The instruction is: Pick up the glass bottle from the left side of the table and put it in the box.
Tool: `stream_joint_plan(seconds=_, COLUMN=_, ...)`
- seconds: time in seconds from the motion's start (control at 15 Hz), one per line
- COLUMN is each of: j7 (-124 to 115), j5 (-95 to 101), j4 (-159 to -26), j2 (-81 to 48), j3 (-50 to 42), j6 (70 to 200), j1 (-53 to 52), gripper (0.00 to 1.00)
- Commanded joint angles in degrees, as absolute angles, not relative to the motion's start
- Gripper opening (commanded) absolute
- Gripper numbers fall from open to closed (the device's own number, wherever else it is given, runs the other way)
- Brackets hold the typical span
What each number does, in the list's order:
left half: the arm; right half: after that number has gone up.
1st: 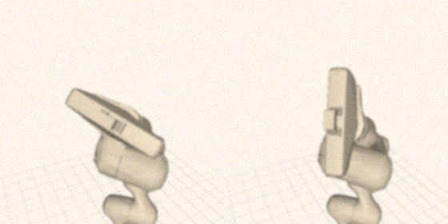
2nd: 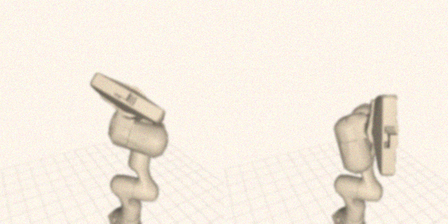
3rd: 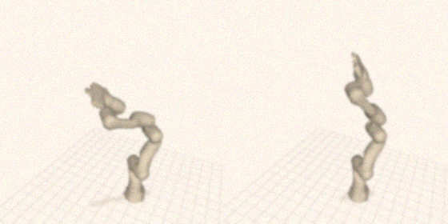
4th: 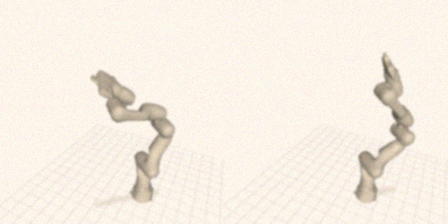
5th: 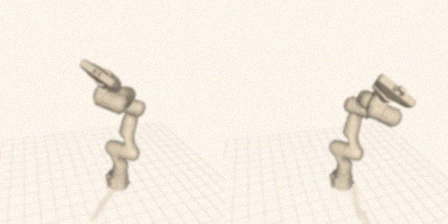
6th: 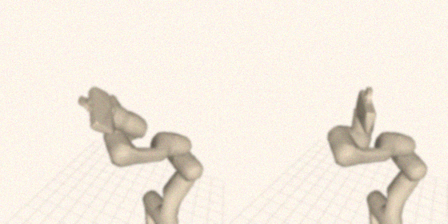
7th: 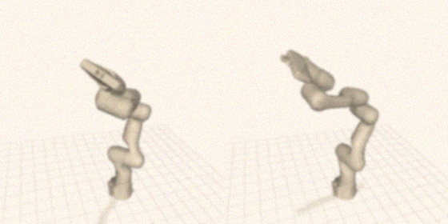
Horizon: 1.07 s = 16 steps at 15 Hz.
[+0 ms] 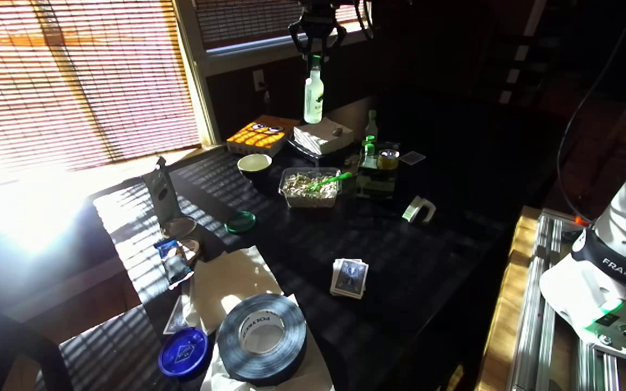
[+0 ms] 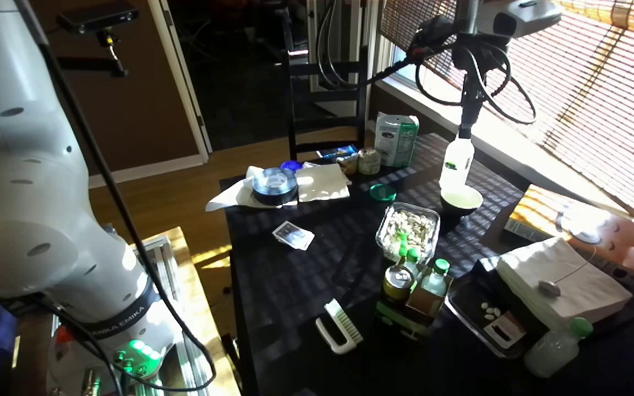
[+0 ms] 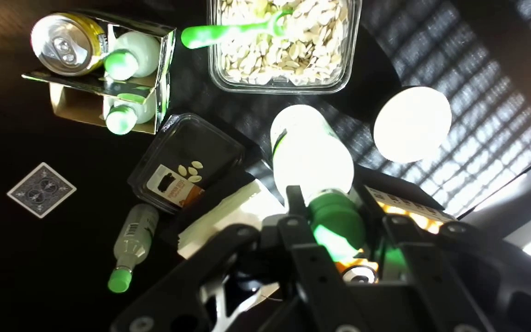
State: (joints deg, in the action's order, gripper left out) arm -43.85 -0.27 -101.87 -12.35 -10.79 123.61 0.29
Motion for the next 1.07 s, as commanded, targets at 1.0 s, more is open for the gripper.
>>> stream_joint_plan(seconds=1.0, j7=-43.3, j5=-1.16, j4=-103.98, j2=-9.93, j3=-15.22, j6=111.33, j1=11.2, gripper=0.07)
